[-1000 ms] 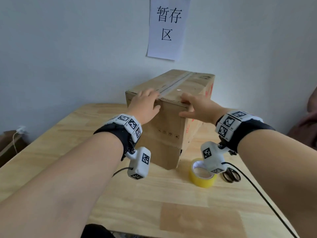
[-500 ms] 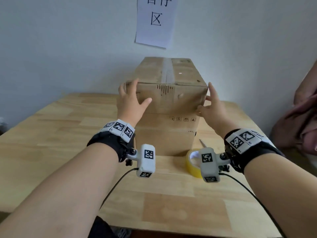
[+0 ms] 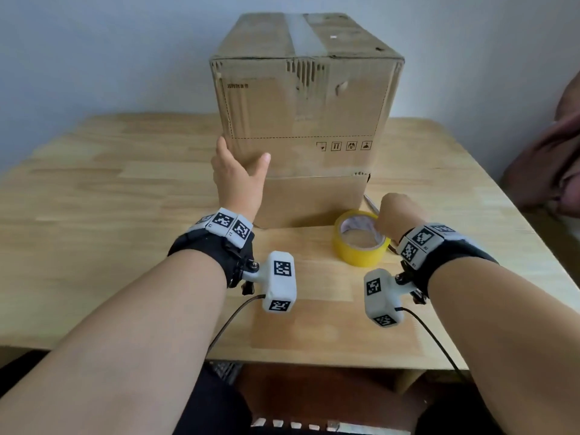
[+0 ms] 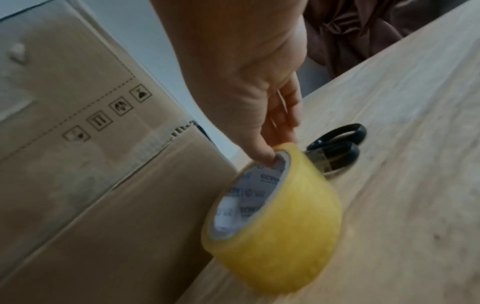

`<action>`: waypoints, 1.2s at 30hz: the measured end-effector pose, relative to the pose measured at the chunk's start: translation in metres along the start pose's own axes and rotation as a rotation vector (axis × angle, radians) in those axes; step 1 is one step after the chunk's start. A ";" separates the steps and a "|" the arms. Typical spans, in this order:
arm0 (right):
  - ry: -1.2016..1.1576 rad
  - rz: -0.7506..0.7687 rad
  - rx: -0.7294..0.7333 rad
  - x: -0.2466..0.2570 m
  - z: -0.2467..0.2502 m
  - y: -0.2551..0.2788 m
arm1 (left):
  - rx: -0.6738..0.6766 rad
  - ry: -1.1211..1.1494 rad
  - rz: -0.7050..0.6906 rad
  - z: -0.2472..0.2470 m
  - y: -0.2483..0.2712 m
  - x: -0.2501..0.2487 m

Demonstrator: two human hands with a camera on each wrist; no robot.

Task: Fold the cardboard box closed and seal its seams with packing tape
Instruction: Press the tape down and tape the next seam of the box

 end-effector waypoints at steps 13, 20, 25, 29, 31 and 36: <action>-0.293 0.689 -0.556 0.045 0.054 0.037 | 0.229 -0.006 -0.576 0.001 0.028 -0.057; -0.381 0.726 -0.600 0.050 0.060 0.047 | 0.814 -0.112 -0.272 -0.001 0.039 -0.051; -0.488 0.672 -0.535 0.050 0.061 0.044 | 0.886 0.046 -0.188 0.001 0.040 -0.052; -0.586 0.623 -0.508 0.047 0.065 0.043 | 0.793 0.069 -0.236 0.000 0.037 -0.057; -0.656 0.603 -0.510 0.045 0.067 0.041 | 0.737 0.075 -0.270 0.001 0.035 -0.061; -0.827 0.500 -0.582 0.043 0.078 0.038 | 0.786 0.122 -0.252 0.001 0.038 -0.075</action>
Point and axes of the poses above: each hand's wrist, its own y-axis away from the middle knuckle, its own z-axis out of the back of the hand, x = y × z, the point moved 3 cm from there along -y, towards the middle knuckle, and after that the axes turned 8 degrees about z, right-handed, at the moved point
